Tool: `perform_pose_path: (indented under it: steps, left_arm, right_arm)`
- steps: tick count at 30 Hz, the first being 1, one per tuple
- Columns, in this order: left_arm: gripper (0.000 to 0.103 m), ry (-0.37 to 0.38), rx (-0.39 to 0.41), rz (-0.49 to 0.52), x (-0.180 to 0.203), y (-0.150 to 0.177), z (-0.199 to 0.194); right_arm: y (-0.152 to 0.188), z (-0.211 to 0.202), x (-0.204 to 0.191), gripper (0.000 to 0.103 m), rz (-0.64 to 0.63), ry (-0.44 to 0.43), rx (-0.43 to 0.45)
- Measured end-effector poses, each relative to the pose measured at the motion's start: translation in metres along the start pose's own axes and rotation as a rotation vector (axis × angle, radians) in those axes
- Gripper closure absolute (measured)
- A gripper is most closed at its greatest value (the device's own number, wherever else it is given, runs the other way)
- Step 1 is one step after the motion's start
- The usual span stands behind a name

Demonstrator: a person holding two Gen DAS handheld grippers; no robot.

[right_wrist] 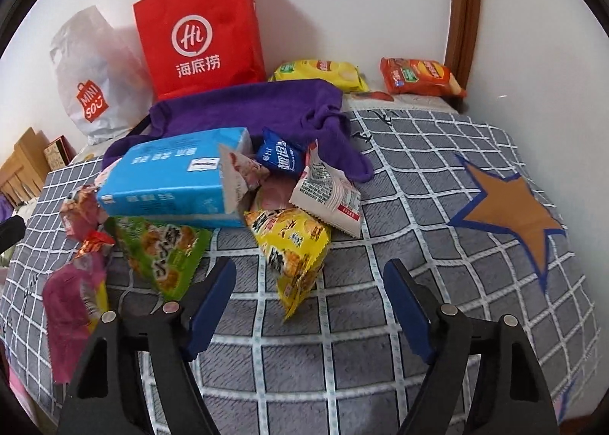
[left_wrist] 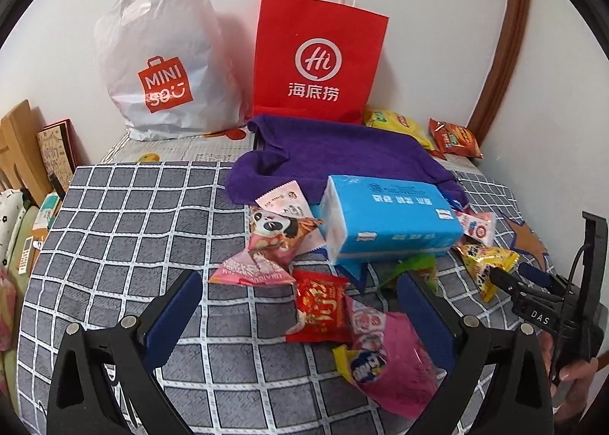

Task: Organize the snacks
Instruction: 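Move left tool toward pink panda packet while right tool grasps yellow chip packet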

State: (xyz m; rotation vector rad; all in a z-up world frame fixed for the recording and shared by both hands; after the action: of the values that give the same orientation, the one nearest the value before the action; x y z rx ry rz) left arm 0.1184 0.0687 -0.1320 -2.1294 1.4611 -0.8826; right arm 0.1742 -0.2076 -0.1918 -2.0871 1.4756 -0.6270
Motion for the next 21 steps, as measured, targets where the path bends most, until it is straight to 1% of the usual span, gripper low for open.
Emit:
perform_pose_path:
  steps: [6, 8, 9, 10, 11, 12, 17, 20, 21]
  left_arm:
    - [0.001, 0.002, -0.009, -0.001, -0.001, -0.006, 0.009]
    - [0.001, -0.001, -0.009, 0.001, -0.001, -0.006, 0.010]
    - [0.001, -0.002, -0.009, 0.002, -0.002, -0.007, 0.010]
    - [0.001, -0.003, -0.009, 0.004, -0.002, -0.007, 0.010]
    - [0.001, -0.005, -0.008, 0.006, -0.003, -0.008, 0.011]
    - [0.001, -0.008, -0.008, 0.007, -0.004, -0.009, 0.011]
    - [0.001, -0.015, -0.017, -0.010, -0.012, -0.009, 0.014]
    - [0.001, -0.013, -0.030, -0.011, -0.014, -0.006, 0.016]
    - [0.001, -0.024, -0.032, -0.006, -0.016, -0.004, 0.017]
  right_arm:
    - [-0.007, 0.024, -0.001, 0.024, -0.009, -0.009, -0.017]
    - [-0.008, 0.033, -0.001, 0.027, -0.010, -0.012, -0.023]
    - [-0.009, 0.037, -0.001, 0.032, -0.005, -0.014, -0.028]
    - [-0.009, 0.040, 0.000, 0.039, 0.000, -0.019, -0.029]
    - [-0.009, 0.042, -0.001, 0.043, 0.005, -0.029, -0.029]
    - [-0.009, 0.044, -0.002, 0.048, 0.009, -0.039, -0.029]
    - [-0.008, 0.040, -0.005, 0.054, -0.011, -0.027, -0.014]
    - [-0.007, 0.031, -0.005, 0.054, -0.005, -0.037, 0.001]
    - [-0.006, 0.027, -0.005, 0.055, -0.005, -0.036, 0.010]
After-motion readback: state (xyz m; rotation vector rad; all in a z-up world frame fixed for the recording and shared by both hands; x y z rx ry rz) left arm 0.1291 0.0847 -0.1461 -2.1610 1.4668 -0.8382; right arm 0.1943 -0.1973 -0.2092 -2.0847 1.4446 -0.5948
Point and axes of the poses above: each gripper's, at about its wrist camera, not at the fingertips, and z roughly the way its jaws point, x to its right, y to its underside, the point moved 5 cm from there along z, roughly the way its jaws point, and after that the axes turned 12 degrees about -z, right-handed, at the moved point
